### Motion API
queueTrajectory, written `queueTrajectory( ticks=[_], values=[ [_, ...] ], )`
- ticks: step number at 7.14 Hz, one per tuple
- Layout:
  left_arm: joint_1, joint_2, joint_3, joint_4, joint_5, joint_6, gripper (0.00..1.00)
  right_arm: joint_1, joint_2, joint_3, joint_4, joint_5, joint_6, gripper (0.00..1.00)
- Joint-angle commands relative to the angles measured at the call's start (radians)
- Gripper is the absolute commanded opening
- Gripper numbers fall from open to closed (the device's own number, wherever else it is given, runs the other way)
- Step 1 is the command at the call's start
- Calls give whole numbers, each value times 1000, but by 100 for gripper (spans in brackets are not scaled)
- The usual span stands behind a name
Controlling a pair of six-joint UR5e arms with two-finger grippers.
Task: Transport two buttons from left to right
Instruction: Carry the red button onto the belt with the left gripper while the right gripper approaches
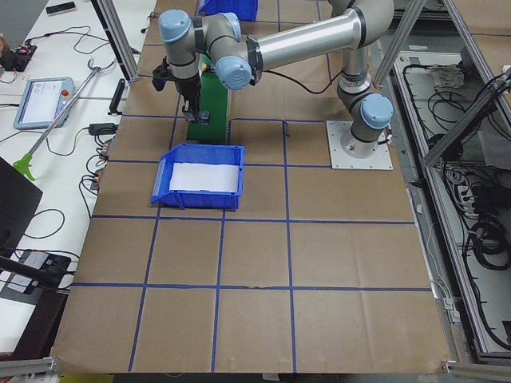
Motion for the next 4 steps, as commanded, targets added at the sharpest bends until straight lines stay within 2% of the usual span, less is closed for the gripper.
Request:
queueTrajectory(
  ticks=[1, 4],
  values=[
    [-109, 2, -9, 2, -3, -88, 9, 0, 10, 1, -51, 32, 0, 100],
    [-163, 0, -82, 49, -11, -139, 9, 0, 77, 5, -97, 30, 3, 100]
  ],
)
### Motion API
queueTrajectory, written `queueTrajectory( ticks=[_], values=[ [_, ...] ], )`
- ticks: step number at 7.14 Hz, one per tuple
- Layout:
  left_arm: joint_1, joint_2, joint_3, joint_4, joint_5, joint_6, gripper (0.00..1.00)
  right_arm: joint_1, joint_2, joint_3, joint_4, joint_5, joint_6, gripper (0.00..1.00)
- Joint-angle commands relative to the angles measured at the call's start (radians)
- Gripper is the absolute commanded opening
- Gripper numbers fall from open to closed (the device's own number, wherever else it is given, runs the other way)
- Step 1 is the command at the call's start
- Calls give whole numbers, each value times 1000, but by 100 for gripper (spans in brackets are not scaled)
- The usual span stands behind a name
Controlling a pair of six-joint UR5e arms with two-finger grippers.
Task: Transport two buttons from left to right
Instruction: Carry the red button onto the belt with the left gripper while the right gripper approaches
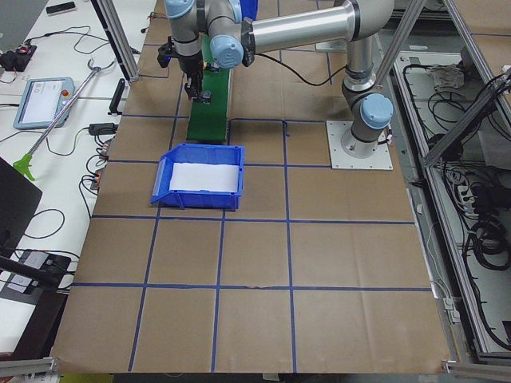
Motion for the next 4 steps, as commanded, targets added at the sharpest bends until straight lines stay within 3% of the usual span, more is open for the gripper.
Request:
queueTrajectory(
  ticks=[1, 3, 4],
  values=[
    [-12, -19, -47, 69, 0, -14, 9, 0, 51, 5, -34, 0, 0, 100],
    [-12, -33, -115, 140, -5, -40, 9, 0, 78, 2, -51, -1, -2, 100],
    [-12, -38, -178, 234, -3, -42, 9, -1, 72, 4, -54, 2, 0, 100]
  ],
)
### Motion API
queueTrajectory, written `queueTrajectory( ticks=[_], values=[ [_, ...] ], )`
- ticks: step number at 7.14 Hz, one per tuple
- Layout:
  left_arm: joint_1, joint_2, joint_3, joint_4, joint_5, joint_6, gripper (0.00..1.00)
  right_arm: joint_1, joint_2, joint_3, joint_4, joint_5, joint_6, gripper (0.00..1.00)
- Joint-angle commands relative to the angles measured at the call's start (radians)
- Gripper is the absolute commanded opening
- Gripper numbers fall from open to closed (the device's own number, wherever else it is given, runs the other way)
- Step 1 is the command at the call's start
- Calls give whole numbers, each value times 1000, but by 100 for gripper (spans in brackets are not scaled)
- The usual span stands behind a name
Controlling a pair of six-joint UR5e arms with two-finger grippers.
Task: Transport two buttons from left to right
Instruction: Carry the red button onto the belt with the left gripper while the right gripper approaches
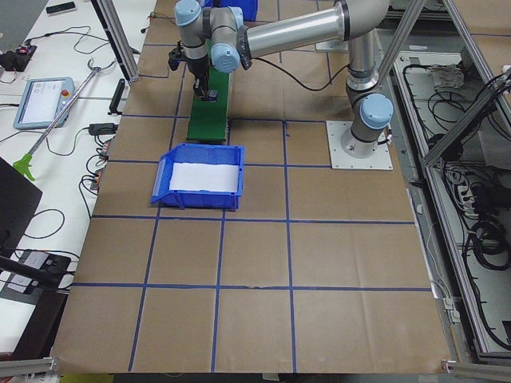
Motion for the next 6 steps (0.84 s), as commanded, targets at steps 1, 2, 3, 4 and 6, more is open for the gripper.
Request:
queueTrajectory(
  ticks=[1, 2, 3, 4, 6],
  values=[
    [0, -14, -137, 220, 0, -3, 9, -1, 8, 0, -4, 0, 1, 100],
    [0, -43, -185, 322, 3, -2, 9, -6, 11, -13, -4, -3, 4, 100],
    [-2, -53, -191, 344, 6, -3, 9, -6, 16, -1, -11, -3, 5, 100],
    [-2, -48, -193, 343, 5, -3, 9, -6, 20, 0, -15, 3, 7, 100],
    [-2, -46, -194, 338, 0, -29, 9, -6, 45, -7, -30, 2, 34, 100]
  ],
)
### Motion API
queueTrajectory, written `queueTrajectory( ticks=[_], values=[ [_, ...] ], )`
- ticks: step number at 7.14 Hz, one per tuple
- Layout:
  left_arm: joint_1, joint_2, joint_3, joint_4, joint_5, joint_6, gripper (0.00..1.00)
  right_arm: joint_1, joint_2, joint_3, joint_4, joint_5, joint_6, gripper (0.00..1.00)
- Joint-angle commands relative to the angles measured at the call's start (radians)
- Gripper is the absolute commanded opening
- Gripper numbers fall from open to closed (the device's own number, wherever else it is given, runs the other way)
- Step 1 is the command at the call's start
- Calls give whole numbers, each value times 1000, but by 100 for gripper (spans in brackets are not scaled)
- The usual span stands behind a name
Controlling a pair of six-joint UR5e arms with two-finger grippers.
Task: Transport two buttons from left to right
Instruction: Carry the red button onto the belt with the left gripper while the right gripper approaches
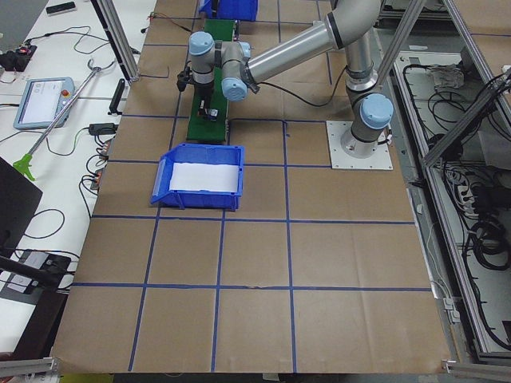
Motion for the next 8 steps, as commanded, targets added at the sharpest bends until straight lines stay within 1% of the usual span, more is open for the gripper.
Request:
queueTrajectory(
  ticks=[1, 2, 3, 4, 5, 7, 8],
  values=[
    [0, 0, -2, 1, -3, -13, 21, 1, 22, 1, -9, 0, 52, 100],
    [0, 0, 5, 2, -7, -13, 96, 1, 29, -5, -9, -1, 55, 100],
    [3, 3, 25, -7, -1, -13, 99, 1, 43, -13, -18, -1, 54, 100],
    [6, 15, 36, -14, -1, -13, 100, 2, 63, -4, -96, -3, 55, 100],
    [6, 24, 80, -92, -1, -13, 100, 2, 81, -2, -128, -3, 54, 100],
    [3, 81, 229, -383, 2, -13, 100, 2, 111, 0, -132, -1, 55, 100],
    [-2, 114, 266, -498, 2, -29, 100, 2, 132, -17, -132, 0, 59, 100]
  ],
)
